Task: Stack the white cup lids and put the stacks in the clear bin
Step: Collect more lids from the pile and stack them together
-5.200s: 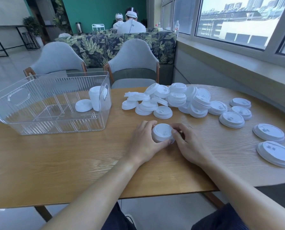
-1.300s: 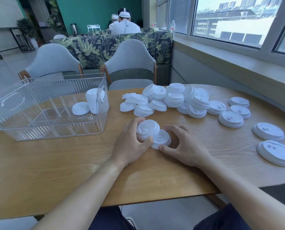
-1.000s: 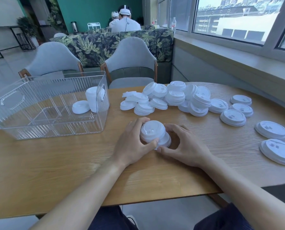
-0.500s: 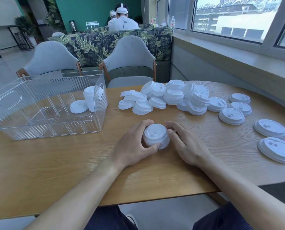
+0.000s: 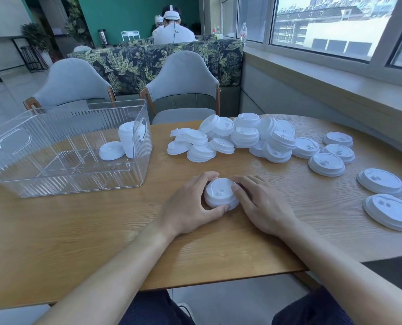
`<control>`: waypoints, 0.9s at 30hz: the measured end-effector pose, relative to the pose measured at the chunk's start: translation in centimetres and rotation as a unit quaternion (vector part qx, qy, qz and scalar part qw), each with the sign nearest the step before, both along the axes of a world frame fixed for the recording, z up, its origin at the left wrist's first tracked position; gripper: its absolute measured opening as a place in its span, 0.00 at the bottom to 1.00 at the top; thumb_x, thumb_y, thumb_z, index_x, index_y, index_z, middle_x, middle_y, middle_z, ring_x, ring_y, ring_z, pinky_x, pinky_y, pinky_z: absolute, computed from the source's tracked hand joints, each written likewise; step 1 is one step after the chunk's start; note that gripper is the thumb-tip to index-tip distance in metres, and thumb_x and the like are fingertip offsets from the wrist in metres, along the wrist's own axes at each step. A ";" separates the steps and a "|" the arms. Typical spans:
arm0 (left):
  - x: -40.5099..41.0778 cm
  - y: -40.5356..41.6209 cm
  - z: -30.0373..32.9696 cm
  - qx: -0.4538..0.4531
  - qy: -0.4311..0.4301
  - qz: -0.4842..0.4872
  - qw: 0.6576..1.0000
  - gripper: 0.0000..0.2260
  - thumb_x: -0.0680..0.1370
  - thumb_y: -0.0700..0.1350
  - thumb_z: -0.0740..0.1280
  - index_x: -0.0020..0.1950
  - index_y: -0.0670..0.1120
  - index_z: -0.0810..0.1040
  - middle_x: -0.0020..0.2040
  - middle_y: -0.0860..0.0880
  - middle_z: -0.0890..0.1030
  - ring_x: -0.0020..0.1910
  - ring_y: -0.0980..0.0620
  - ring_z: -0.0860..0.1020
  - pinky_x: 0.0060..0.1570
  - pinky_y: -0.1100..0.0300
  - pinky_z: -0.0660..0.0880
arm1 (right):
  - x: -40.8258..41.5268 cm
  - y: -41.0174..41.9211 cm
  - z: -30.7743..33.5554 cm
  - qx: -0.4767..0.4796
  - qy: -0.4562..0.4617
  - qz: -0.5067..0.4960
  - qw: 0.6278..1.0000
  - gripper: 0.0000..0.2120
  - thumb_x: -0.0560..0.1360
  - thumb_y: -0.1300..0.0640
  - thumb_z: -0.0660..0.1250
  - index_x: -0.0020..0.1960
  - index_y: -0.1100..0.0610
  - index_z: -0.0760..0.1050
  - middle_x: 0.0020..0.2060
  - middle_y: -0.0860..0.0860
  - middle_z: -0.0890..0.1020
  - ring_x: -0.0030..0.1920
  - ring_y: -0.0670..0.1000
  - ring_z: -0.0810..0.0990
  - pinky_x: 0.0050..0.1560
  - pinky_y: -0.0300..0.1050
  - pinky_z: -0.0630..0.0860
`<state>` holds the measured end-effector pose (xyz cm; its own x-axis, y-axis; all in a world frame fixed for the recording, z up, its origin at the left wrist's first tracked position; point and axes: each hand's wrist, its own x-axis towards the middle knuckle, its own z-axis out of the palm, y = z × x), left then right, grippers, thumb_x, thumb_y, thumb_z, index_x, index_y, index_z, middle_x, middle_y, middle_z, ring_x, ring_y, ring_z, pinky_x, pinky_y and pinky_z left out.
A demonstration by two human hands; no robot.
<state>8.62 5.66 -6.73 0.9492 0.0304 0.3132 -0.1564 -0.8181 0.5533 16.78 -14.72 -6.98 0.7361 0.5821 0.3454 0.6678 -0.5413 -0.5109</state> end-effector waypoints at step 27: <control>0.3 0.0 0.0 0.024 0.006 0.001 1.000 0.35 0.69 0.71 0.72 0.73 0.61 0.69 0.66 0.64 0.71 0.67 0.61 0.71 0.66 0.54 0.73 | -0.4 0.0 0.6 0.016 -0.007 -0.003 1.000 0.12 0.83 0.45 0.58 0.61 0.48 0.74 0.52 0.40 0.79 0.57 0.45 0.75 0.57 0.45 0.72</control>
